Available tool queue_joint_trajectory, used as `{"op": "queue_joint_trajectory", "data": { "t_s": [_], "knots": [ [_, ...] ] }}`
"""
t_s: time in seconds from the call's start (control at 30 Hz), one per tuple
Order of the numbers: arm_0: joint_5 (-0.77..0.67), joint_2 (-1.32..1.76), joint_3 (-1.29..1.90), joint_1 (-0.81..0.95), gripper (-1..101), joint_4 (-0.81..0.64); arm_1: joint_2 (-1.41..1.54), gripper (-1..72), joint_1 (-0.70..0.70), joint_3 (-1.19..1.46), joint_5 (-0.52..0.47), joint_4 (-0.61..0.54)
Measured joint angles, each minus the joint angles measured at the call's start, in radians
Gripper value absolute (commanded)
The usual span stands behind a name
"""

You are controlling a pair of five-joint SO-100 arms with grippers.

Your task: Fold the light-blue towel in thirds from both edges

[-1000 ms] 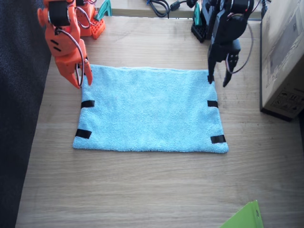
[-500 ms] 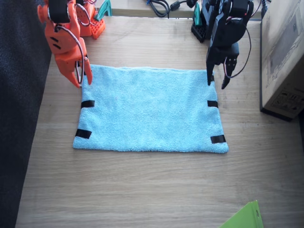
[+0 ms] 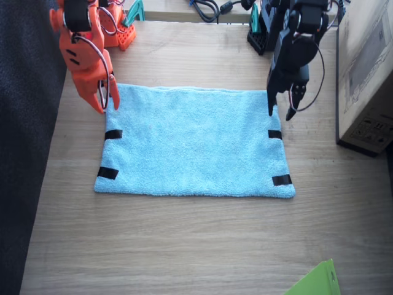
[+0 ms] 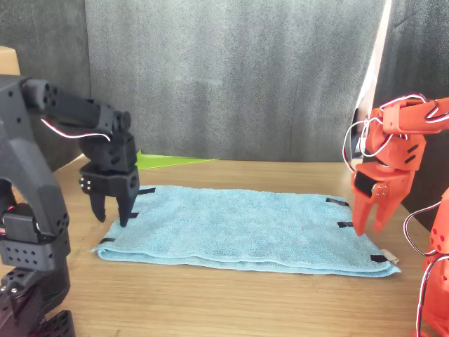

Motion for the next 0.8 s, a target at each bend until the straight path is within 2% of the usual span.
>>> {"op": "queue_joint_trajectory", "data": {
  "t_s": [0.23,0.8],
  "knots": [
    [0.015,-0.02,-0.02,0.009,26,0.008,-0.054,16.3,0.0,0.018,0.0,-0.031],
    [0.037,-0.02,-0.02,0.026,26,0.035,-0.114,17.2,-0.009,0.008,-0.026,-0.049]
  ]
}}
